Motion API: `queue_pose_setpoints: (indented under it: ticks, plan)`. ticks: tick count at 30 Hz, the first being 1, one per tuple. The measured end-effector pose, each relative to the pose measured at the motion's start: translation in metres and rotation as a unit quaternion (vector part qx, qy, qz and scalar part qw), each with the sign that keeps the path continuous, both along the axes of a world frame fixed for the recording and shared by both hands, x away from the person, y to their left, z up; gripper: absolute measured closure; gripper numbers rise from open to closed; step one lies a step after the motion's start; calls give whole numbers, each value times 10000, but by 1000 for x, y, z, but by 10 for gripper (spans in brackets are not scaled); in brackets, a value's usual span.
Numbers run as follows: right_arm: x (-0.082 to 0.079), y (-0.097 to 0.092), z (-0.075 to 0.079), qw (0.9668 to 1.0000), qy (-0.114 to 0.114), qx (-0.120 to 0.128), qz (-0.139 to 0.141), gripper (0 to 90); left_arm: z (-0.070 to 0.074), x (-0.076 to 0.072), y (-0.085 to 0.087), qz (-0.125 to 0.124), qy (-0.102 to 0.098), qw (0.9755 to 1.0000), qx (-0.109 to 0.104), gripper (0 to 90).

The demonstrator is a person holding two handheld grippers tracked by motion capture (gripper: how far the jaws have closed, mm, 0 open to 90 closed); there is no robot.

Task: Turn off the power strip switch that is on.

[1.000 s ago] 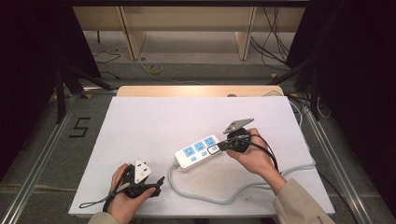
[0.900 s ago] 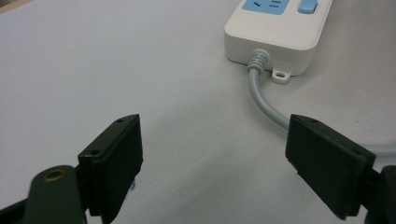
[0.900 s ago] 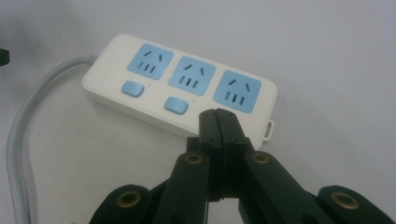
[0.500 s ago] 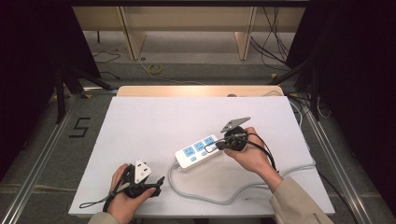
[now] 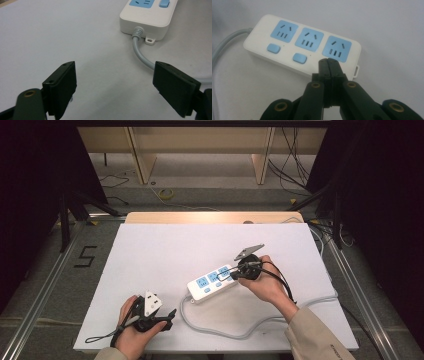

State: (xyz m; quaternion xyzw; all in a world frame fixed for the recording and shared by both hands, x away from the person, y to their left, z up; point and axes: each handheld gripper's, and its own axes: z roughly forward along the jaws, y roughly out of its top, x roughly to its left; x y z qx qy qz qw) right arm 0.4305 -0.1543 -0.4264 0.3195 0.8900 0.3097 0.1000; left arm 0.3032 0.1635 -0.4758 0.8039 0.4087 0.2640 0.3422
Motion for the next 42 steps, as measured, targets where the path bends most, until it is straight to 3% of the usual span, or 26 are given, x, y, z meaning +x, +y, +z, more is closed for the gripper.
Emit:
queue_pose_setpoints:
  ticks: [42]
  plan:
    - [18, 17, -12, 9994, 126, -335, -2, 900, 0, 0, -1, -11, -1, 10000, -10, 191]
